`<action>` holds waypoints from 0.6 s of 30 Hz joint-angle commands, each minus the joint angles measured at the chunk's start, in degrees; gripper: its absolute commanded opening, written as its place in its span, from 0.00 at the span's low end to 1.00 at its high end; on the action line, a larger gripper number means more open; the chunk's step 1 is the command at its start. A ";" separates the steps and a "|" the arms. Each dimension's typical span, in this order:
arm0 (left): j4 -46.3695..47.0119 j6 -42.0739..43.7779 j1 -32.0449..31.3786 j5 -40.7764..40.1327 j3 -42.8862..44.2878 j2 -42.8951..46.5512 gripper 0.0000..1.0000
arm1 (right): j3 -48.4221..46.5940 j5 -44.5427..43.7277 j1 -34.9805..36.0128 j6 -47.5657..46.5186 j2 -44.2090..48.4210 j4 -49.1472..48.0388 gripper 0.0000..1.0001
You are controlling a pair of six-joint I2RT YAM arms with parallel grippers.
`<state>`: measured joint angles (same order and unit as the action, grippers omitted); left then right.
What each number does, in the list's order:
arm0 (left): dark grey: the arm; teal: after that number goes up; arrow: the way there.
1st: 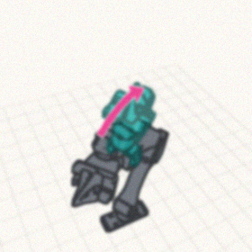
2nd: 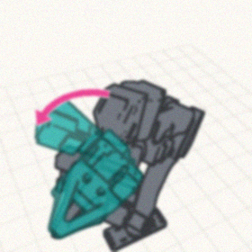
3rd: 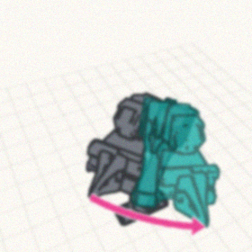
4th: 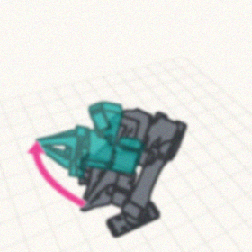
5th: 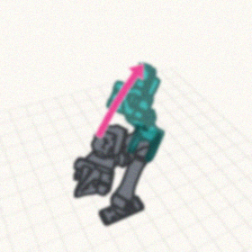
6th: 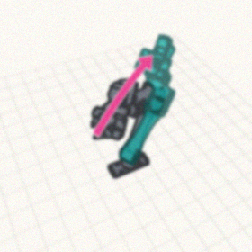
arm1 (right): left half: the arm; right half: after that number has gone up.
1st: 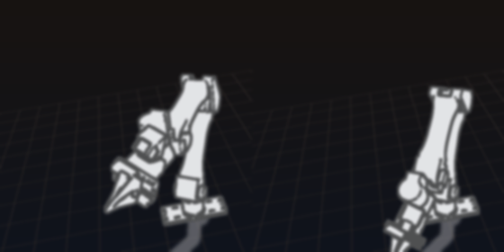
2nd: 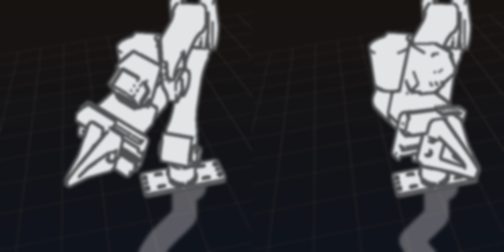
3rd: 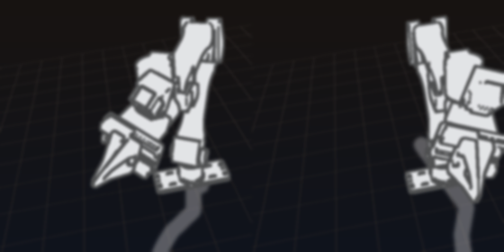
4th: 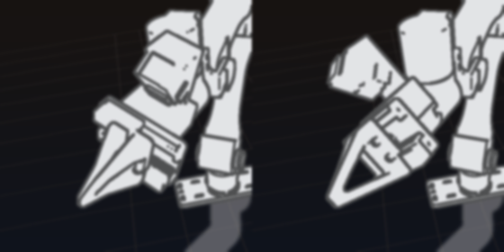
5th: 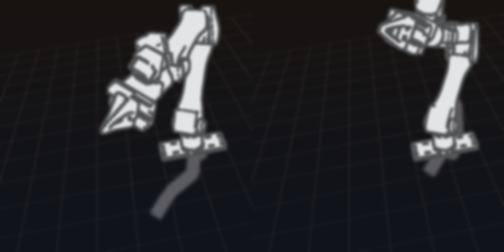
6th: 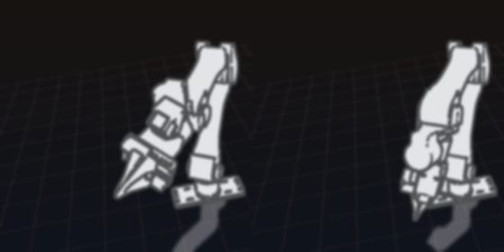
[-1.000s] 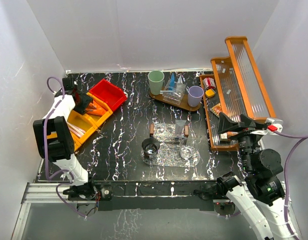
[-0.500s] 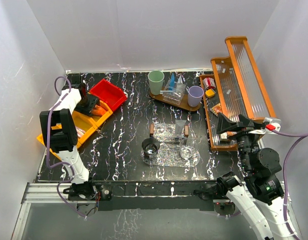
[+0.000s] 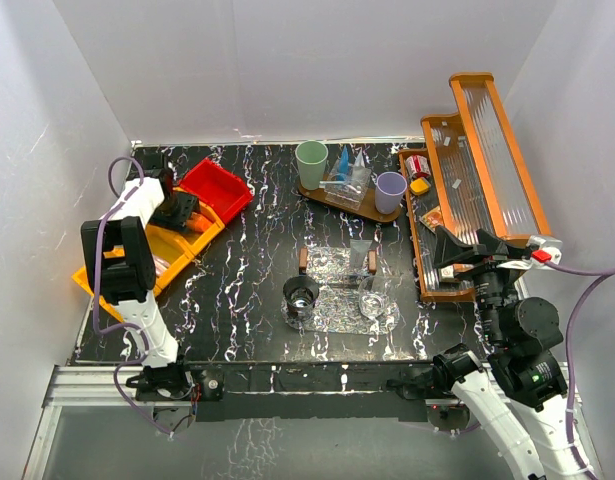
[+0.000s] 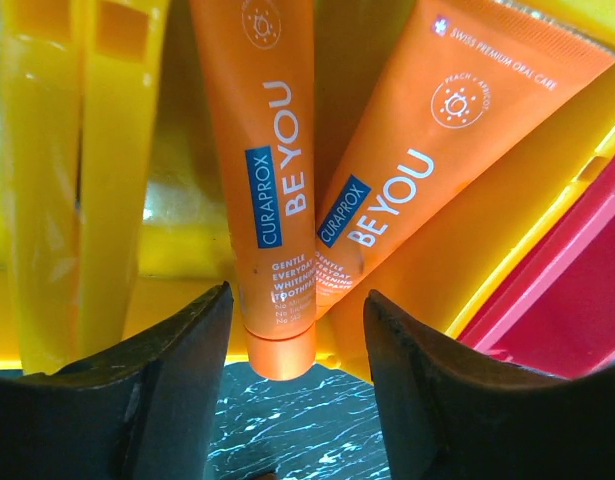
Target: Prepare toiletry sets of a toothbrush and toothpaste on the tray
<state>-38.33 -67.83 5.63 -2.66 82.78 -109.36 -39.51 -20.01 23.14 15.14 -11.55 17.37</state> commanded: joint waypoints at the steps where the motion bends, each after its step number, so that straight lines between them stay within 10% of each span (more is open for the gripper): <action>1: -5.05 -1.43 -0.71 -1.00 1.49 -2.00 0.56 | 0.46 -0.05 -0.05 0.41 0.52 -2.41 0.98; 18: -7.93 -3.76 -2.07 -7.32 2.11 1.62 0.27 | 0.37 -0.40 -0.07 0.10 0.69 -2.38 0.98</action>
<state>-42.04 -70.13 3.38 -5.93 85.14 -112.55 -38.79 -20.01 23.14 15.16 -11.31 17.50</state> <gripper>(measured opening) 0.399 0.983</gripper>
